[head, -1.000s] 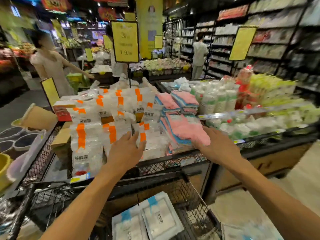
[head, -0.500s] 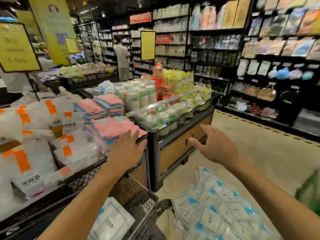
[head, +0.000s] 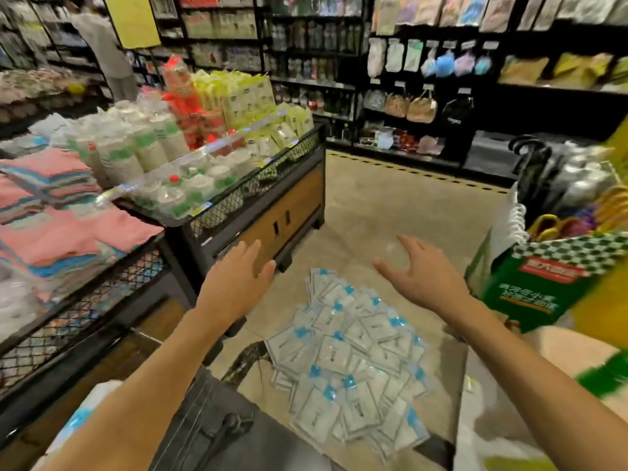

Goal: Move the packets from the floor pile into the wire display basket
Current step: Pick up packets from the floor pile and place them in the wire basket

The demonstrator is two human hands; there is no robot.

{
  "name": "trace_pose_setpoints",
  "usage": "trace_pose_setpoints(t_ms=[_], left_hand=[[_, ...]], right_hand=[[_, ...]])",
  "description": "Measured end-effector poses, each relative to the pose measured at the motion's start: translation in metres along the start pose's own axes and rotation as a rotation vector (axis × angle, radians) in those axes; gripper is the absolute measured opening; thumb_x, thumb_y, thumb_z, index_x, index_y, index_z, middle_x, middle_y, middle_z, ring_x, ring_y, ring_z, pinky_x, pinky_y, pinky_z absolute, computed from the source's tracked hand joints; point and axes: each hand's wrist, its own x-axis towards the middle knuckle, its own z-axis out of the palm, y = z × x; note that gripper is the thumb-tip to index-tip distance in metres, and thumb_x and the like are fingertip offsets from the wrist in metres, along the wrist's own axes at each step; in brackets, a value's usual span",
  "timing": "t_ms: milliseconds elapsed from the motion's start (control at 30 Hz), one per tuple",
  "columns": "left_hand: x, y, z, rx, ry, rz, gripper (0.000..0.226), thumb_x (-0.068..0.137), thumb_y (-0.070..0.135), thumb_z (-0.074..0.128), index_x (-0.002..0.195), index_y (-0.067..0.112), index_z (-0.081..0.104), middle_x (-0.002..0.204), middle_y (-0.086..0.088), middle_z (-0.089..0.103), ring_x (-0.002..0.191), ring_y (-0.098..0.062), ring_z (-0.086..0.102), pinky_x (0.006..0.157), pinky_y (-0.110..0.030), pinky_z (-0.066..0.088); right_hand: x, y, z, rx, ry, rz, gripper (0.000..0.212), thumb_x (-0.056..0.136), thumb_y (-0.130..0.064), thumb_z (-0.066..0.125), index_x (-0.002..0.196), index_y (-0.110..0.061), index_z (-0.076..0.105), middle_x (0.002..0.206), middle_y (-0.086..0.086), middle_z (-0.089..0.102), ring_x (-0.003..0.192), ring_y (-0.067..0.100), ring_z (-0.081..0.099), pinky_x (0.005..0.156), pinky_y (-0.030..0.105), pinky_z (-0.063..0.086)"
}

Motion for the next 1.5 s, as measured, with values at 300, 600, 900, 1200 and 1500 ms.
trace_pose_setpoints(t_ms=[300, 600, 900, 1200, 1500], left_hand=[[0.056, 0.031, 0.093, 0.121, -0.047, 0.123, 0.065, 0.107, 0.049, 0.036, 0.162, 0.018, 0.023, 0.168, -0.011, 0.023, 0.155, -0.027, 0.021, 0.123, -0.047, 0.023], [0.119, -0.026, 0.232, 0.118, -0.281, 0.129, 0.073, 0.103, 0.056, 0.034, 0.162, 0.015, 0.021, 0.165, -0.012, 0.029, 0.152, -0.031, 0.028, 0.120, -0.050, 0.031], [0.142, -0.105, 0.421, 0.147, -0.448, 0.076, 0.075, 0.102, 0.059, 0.021, 0.161, 0.013, 0.026, 0.166, -0.012, 0.029, 0.153, -0.030, 0.027, 0.123, -0.050, 0.027], [0.133, -0.185, 0.682, 0.175, -0.542, 0.003, 0.080, 0.098, 0.060, 0.019, 0.163, 0.013, 0.019, 0.169, -0.012, 0.019, 0.154, -0.030, 0.023, 0.121, -0.052, 0.028], [0.096, -0.253, 0.905, 0.201, -0.583, -0.030, 0.089, 0.096, 0.069, 0.011, 0.162, 0.010, 0.007, 0.171, -0.010, 0.003, 0.158, -0.024, 0.007, 0.127, -0.046, 0.014]], right_hand=[[-0.001, 0.107, 0.046, -0.086, 0.001, 0.208, 0.090, 0.093, -0.077, 0.042, 0.160, -0.019, 0.030, 0.165, 0.006, 0.036, 0.151, 0.027, 0.033, 0.124, 0.046, 0.028], [0.022, 0.152, 0.148, -0.148, -0.139, 0.389, 0.090, 0.093, -0.078, 0.042, 0.161, -0.020, 0.030, 0.165, 0.005, 0.036, 0.150, 0.026, 0.034, 0.122, 0.044, 0.029], [0.059, 0.195, 0.347, -0.149, -0.301, 0.414, 0.096, 0.091, -0.081, 0.034, 0.161, -0.016, 0.027, 0.165, 0.010, 0.034, 0.152, 0.032, 0.031, 0.124, 0.047, 0.028], [0.062, 0.293, 0.612, -0.148, -0.430, 0.345, 0.095, 0.094, -0.074, 0.042, 0.164, -0.017, 0.015, 0.171, 0.009, 0.017, 0.158, 0.028, 0.016, 0.129, 0.043, 0.016], [0.045, 0.373, 0.837, -0.127, -0.471, 0.315, 0.105, 0.087, -0.081, 0.042, 0.165, -0.021, 0.005, 0.173, 0.010, 0.007, 0.159, 0.028, 0.008, 0.129, 0.041, 0.006]])
